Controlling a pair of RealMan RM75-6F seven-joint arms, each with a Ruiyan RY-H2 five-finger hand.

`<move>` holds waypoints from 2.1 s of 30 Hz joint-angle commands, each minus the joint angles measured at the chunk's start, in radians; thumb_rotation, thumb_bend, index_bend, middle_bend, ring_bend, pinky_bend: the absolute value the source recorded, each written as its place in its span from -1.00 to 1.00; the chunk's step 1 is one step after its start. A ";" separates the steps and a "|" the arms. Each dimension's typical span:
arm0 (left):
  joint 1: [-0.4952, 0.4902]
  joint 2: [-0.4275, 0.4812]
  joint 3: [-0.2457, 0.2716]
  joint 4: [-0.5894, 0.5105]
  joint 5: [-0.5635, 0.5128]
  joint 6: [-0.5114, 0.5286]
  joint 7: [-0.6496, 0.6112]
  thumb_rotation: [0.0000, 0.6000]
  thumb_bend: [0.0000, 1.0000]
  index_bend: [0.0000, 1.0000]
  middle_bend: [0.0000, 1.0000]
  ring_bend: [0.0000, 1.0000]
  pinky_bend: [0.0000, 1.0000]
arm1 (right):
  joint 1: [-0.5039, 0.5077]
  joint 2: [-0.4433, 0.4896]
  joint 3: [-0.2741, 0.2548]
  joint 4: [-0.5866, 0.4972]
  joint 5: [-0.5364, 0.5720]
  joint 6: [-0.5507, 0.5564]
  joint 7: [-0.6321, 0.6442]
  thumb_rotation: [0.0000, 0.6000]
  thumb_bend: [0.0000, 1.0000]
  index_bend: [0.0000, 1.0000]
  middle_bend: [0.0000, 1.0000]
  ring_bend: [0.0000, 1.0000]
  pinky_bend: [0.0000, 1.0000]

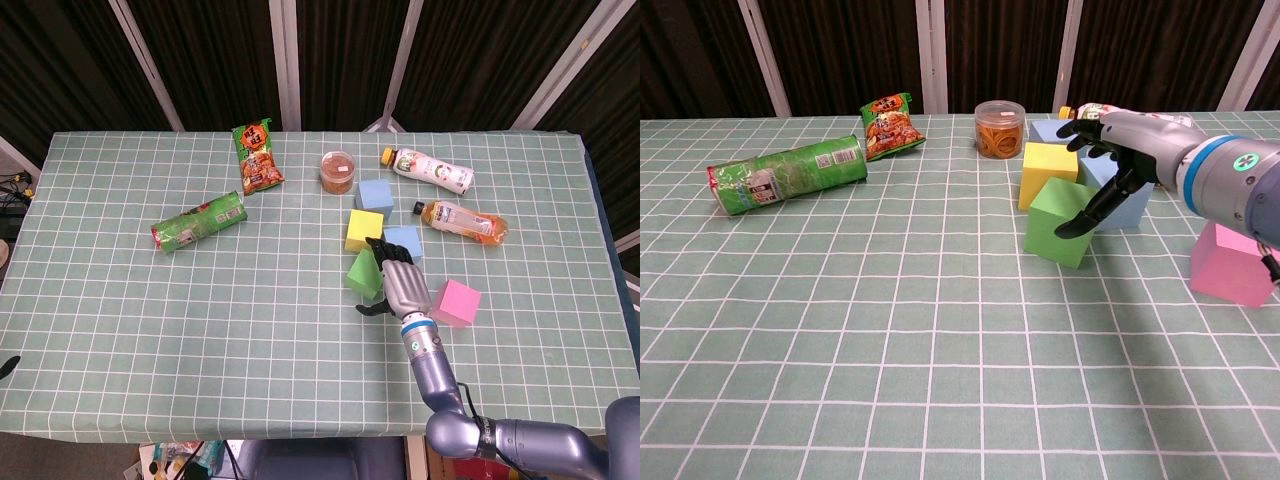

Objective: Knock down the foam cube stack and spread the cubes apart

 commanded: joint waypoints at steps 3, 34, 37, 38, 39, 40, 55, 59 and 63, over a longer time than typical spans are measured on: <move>0.001 0.003 0.001 0.002 0.002 0.000 -0.008 1.00 -0.70 -0.58 -1.00 -1.00 -1.00 | 0.021 -0.028 0.004 -0.006 0.022 0.033 -0.029 1.00 -0.80 -0.81 -0.71 -0.62 -1.00; 0.007 0.011 -0.004 0.006 -0.008 0.004 -0.031 1.00 -0.70 -0.57 -1.00 -1.00 -1.00 | 0.099 -0.113 0.013 0.154 0.103 0.008 -0.080 1.00 -0.80 -0.78 -0.71 -0.61 -1.00; 0.007 0.012 -0.006 0.007 -0.011 0.003 -0.034 1.00 -0.70 -0.57 -1.00 -1.00 -1.00 | 0.105 -0.120 0.012 0.170 0.110 0.002 -0.085 1.00 -0.80 -0.78 -0.71 -0.61 -1.00; 0.006 0.012 -0.006 0.008 -0.011 0.002 -0.034 1.00 -0.70 -0.57 -1.00 -1.00 -1.00 | 0.106 -0.123 0.011 0.176 0.113 0.000 -0.086 1.00 -0.80 -0.76 -0.71 -0.61 -1.00; 0.006 0.013 -0.006 0.008 -0.012 0.002 -0.035 1.00 -0.70 -0.57 -1.00 -1.00 -1.00 | 0.106 -0.124 0.010 0.181 0.116 -0.002 -0.087 1.00 -0.80 -0.74 -0.70 -0.59 -1.00; 0.006 0.013 -0.006 0.008 -0.012 0.001 -0.035 1.00 -0.70 -0.57 -1.00 -1.00 -1.00 | 0.107 -0.127 0.008 0.187 0.117 -0.004 -0.088 1.00 -0.80 -0.72 -0.68 -0.56 -1.00; 0.007 0.013 -0.006 0.008 -0.009 0.002 -0.035 1.00 -0.70 -0.57 -1.00 -1.00 -1.00 | 0.086 -0.140 -0.015 0.193 0.052 0.027 -0.062 1.00 -0.58 -0.24 -0.05 0.11 -0.86; 0.005 0.013 -0.006 0.008 -0.013 -0.002 -0.033 1.00 -0.70 -0.57 -1.00 -1.00 -1.00 | 0.041 -0.078 -0.025 0.060 0.005 0.000 0.011 1.00 -0.58 -0.24 -0.05 0.11 -0.86; 0.007 0.013 -0.004 0.006 -0.007 0.001 -0.033 1.00 -0.70 -0.57 -1.00 -1.00 -1.00 | 0.012 -0.021 -0.057 -0.033 -0.043 -0.012 0.035 1.00 -0.58 -0.24 -0.05 0.11 -0.86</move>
